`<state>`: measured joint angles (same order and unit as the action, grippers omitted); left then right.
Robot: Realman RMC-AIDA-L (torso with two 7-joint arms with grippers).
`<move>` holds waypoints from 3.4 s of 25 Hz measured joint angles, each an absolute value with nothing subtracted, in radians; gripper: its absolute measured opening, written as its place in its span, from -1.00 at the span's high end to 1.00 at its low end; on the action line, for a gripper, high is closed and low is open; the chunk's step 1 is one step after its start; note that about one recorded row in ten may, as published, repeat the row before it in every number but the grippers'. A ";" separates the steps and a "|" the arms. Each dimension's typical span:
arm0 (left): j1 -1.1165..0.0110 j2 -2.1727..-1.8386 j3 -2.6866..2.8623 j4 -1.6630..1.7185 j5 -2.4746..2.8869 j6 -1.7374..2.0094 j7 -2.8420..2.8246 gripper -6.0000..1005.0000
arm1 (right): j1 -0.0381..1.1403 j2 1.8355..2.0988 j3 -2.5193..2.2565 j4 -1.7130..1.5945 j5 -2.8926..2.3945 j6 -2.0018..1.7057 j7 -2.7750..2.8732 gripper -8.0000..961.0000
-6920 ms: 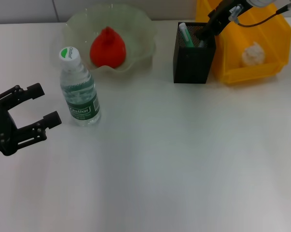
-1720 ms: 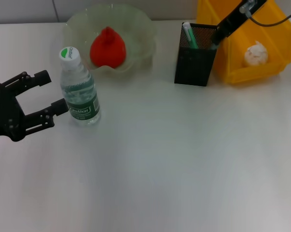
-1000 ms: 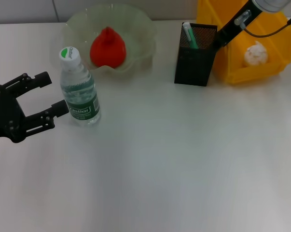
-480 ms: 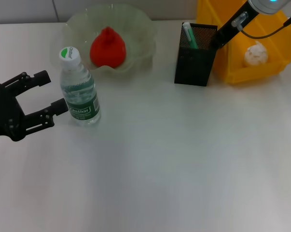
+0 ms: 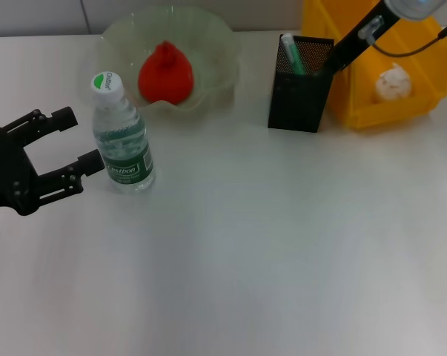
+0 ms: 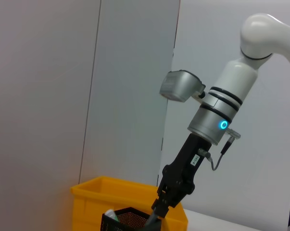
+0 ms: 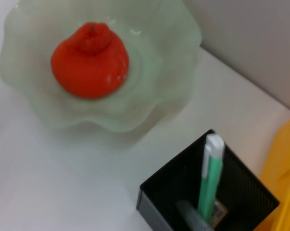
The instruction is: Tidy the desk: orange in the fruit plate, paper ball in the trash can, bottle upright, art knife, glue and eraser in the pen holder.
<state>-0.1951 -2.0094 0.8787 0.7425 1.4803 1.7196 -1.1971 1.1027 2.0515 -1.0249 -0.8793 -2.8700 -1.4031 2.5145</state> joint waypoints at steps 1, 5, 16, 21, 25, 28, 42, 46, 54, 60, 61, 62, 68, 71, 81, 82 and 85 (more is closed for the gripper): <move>-0.195 -2.009 0.877 0.742 1.480 1.719 -1.197 -0.51 | 1.094 2.054 -1.025 -0.906 -2.870 -1.410 2.514 0.70; -0.195 -2.008 0.874 0.742 1.480 1.719 -1.197 -0.51 | 1.065 2.072 -1.023 -1.029 -2.868 -1.462 2.514 0.69; -0.203 -2.006 0.874 0.741 1.480 1.717 -1.195 -0.50 | 0.998 2.080 -1.026 -1.332 -2.808 -1.655 2.537 0.67; -0.218 -2.006 0.877 0.741 1.480 1.716 -1.208 -0.50 | 0.984 2.080 -1.026 -1.451 -2.792 -1.718 2.550 0.66; -0.228 -2.003 0.875 0.741 1.480 1.716 -1.236 -0.50 | 0.969 2.080 -1.021 -1.534 -2.771 -1.754 2.558 0.66; -0.237 -1.997 0.875 0.741 1.480 1.715 -1.251 -0.50 | 0.945 2.080 -1.017 -1.623 -2.746 -1.792 2.569 0.65; -0.305 -1.949 0.872 0.742 1.480 1.745 -1.394 -0.49 | 0.626 2.003 -0.756 -1.658 -2.023 -1.843 2.425 0.62; -0.322 -1.942 0.866 0.739 1.480 1.755 -1.412 -0.49 | 0.567 1.942 -0.701 -1.438 -1.816 -1.861 2.333 0.62; -0.357 -1.933 0.859 0.758 1.518 1.744 -1.452 -0.49 | 0.555 1.882 -0.638 -1.132 -1.689 -1.947 2.208 0.60; -0.399 -1.930 0.849 0.735 1.525 1.750 -1.512 -0.49 | 0.580 1.881 -0.634 -0.974 -1.663 -2.005 2.108 0.59; -0.421 -1.930 0.846 0.731 1.526 1.771 -1.557 -0.49 | 0.594 1.882 -0.638 -0.912 -1.663 -2.020 2.068 0.59; -0.421 -1.930 0.846 0.731 1.526 1.771 -1.557 -0.49 | 0.594 1.882 -0.638 -0.912 -1.663 -2.020 2.068 0.59; -0.484 -1.929 0.847 0.727 1.529 1.859 -1.677 -0.48 | 0.627 1.886 -0.648 -0.803 -1.669 -2.038 1.969 0.58; -0.496 -1.930 0.850 0.727 1.529 1.870 -1.708 -0.48 | 0.635 1.886 -0.678 -0.778 -1.671 -2.037 1.939 0.57; -0.515 -1.951 0.859 0.715 1.529 1.890 -1.751 -0.48 | 0.666 1.888 -0.719 -0.723 -1.680 -2.007 1.903 0.55; -0.515 -1.951 0.859 0.715 1.529 1.890 -1.751 -0.48 | 0.666 1.888 -0.719 -0.723 -1.680 -2.007 1.903 0.55; -0.516 -1.955 0.859 0.713 1.529 1.903 -1.753 -0.48 | 0.670 1.893 -0.719 -0.722 -1.693 -1.990 1.902 0.54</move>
<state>-0.5163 -1.9546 0.8590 0.7131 1.5294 1.9027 -1.7528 0.6697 1.8928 -0.7186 -0.7220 -1.6928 -1.9899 1.9016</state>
